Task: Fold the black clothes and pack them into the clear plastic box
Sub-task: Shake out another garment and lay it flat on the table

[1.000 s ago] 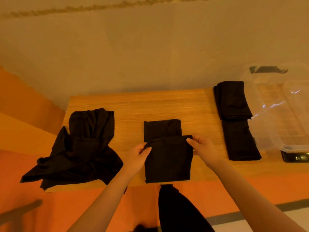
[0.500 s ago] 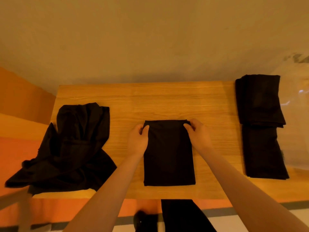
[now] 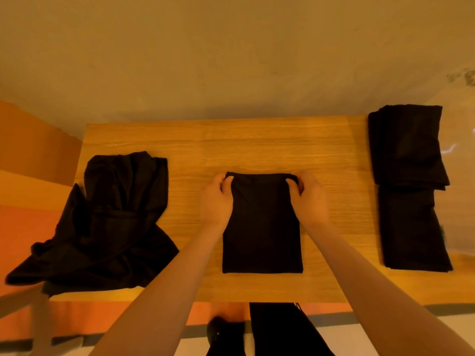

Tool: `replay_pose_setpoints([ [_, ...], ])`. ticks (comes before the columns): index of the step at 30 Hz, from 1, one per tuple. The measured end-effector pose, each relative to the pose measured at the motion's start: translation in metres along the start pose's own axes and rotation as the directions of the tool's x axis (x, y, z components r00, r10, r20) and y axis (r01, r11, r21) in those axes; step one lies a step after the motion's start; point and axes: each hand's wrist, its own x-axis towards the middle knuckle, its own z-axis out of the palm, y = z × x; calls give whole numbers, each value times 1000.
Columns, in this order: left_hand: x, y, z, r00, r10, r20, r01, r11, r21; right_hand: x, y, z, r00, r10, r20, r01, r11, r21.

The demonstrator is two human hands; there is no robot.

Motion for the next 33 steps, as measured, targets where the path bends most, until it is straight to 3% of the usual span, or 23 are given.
replay_pose_setpoints([
  [4,2,2,5,999,45,-27,-44,998,38,3,-1,0,998,-59,-27,59,998,-11],
  [12,17,-7,8,1000,-3,-22,6,990,138,17,-1,2,997,73,-1,-72,990,-117],
  [14,16,-2,3,999,9,-44,-2,988,155,10,-3,0,996,-39,-83,28,992,-124],
  [16,3,-2,-1,976,212,-51,-190,943,275,-3,-2,0,963,-250,-96,224,947,-229],
  [18,-25,-10,1,888,451,87,-450,813,370,-22,2,4,912,-409,17,392,860,-328],
  [20,-54,-25,6,812,505,293,-583,677,449,-38,10,8,882,-414,226,471,789,-394],
  [22,-69,-39,6,818,395,419,-574,617,539,-46,18,8,875,-292,386,455,767,-452],
  [25,-71,-43,0,841,306,445,-531,622,575,-44,22,1,878,-156,452,394,771,-499],
  [27,-79,-37,-10,799,367,476,-598,568,566,-52,15,-9,873,-272,404,455,754,-475],
  [30,-102,-51,-26,662,470,584,-749,412,519,-81,24,-15,749,-443,494,658,592,-466],
  [33,-116,-76,-42,648,469,601,-762,378,527,-115,43,-21,694,-361,624,702,532,-473],
])
